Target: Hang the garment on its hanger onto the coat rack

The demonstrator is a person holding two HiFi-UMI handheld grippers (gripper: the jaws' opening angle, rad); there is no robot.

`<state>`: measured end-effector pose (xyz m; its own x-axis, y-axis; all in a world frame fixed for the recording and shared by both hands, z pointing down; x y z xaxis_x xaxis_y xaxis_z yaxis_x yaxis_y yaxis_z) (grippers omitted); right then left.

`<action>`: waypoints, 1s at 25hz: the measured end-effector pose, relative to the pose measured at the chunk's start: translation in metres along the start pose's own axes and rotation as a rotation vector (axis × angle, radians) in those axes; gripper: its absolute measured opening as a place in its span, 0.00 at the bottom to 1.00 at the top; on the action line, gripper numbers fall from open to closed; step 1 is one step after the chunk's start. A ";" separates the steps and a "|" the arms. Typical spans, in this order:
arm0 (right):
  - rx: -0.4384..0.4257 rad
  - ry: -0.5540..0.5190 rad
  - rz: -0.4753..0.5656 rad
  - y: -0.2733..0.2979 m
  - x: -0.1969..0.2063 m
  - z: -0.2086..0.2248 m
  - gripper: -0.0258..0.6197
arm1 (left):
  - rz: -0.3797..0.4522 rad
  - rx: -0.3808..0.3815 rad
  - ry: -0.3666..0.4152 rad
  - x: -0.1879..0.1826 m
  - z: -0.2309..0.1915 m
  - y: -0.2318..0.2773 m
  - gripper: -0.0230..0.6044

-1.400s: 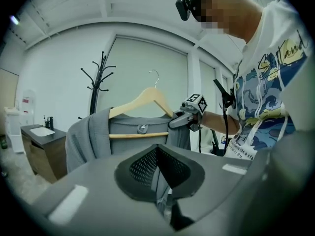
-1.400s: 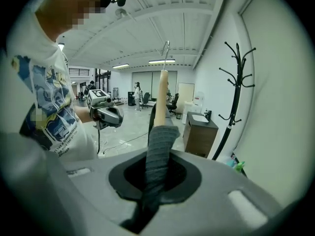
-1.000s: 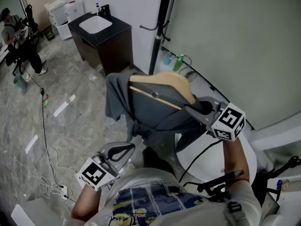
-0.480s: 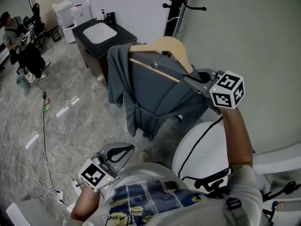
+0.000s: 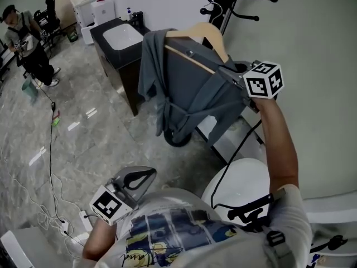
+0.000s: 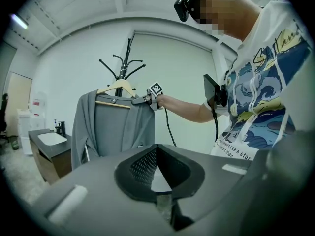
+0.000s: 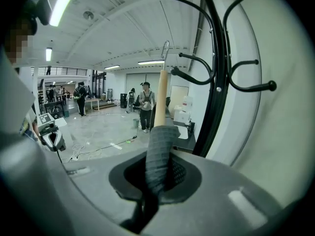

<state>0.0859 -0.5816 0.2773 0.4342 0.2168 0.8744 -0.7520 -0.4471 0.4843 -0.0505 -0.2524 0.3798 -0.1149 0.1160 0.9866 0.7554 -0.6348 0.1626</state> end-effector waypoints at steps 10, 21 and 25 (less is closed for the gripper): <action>0.042 0.021 -0.052 0.045 0.020 0.066 0.07 | -0.029 -0.068 -0.048 0.008 -0.022 0.009 0.04; 0.065 0.036 -0.071 0.061 0.041 0.083 0.07 | -0.049 -0.063 -0.047 0.012 -0.024 0.008 0.04; 0.057 0.036 -0.062 0.061 0.040 0.083 0.07 | -0.054 -0.068 -0.057 0.012 -0.022 0.005 0.04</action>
<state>0.0984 -0.6719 0.3391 0.4601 0.2765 0.8437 -0.6945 -0.4800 0.5360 -0.0627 -0.2711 0.3931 -0.1163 0.1934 0.9742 0.7033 -0.6765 0.2183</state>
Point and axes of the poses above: the fingertips, and each gripper's own axes: y forward along the fingers, z to its right, x out of its underside, the point moved 1 cm from there along -y, backward along the fingers, and after that the axes turned 5 degrees about y, right-handed, at the moved point
